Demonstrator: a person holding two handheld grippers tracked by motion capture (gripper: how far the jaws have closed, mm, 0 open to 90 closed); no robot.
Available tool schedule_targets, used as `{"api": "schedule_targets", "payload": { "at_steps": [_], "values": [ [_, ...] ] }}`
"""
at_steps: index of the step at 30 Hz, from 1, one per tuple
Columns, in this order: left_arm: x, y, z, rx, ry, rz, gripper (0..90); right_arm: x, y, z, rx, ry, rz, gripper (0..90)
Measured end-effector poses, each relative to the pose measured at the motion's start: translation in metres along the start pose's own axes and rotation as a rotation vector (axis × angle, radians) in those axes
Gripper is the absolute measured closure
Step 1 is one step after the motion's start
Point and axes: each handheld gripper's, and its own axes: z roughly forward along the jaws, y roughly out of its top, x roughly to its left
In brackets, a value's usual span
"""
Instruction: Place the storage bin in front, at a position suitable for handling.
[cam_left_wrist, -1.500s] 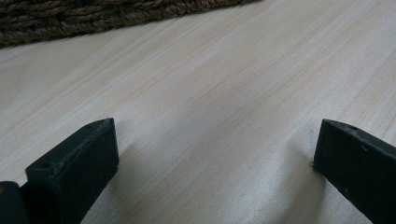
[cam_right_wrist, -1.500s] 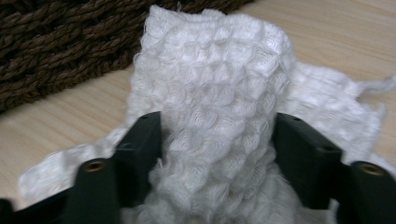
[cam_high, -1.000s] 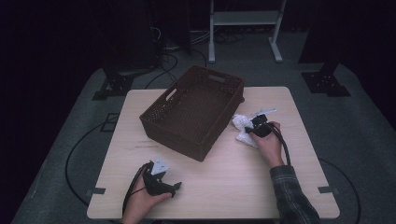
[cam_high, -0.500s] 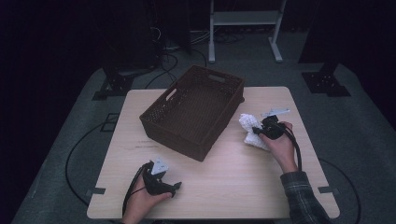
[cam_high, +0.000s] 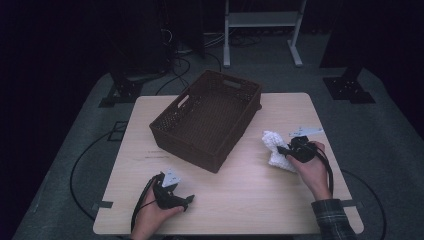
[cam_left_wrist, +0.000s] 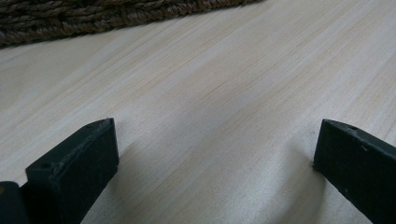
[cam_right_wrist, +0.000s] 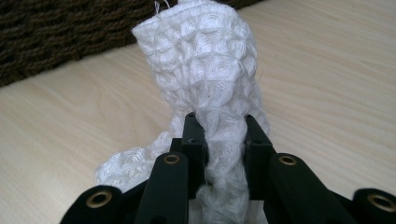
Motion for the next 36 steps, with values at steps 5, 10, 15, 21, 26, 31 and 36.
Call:
{"api": "schedule_targets", "payload": {
  "at_steps": [5,10,15,21,26,31,36],
  "values": [
    [0.0,0.0,0.0,0.0,0.0,-0.002,0.0,0.002,-0.012,-0.006,0.006,-0.004,-0.015,75.1],
    [0.0,0.0,-0.001,0.001,0.001,-0.002,0.0,0.003,-0.03,-0.009,0.023,-0.008,-0.019,74.8],
    [0.001,-0.002,-0.003,-0.017,0.011,-0.012,5.3,0.004,-0.044,-0.014,0.034,-0.002,-0.016,74.5],
    [0.002,0.003,-0.012,-0.011,-0.002,-0.035,21.5,0.002,-0.05,-0.014,0.037,-0.009,-0.007,73.8],
    [0.0,0.012,-0.019,-0.048,-0.011,-0.022,24.8,0.001,-0.054,-0.013,0.045,-0.004,0.004,73.6],
    [-0.004,0.026,-0.027,-0.066,-0.034,-0.009,30.0,0.002,-0.056,-0.013,0.05,-0.005,0.004,73.7],
    [-0.006,0.043,-0.033,-0.081,-0.057,-0.002,31.6,0.001,-0.056,-0.013,0.052,-0.002,0.006,73.7]
  ]
}}
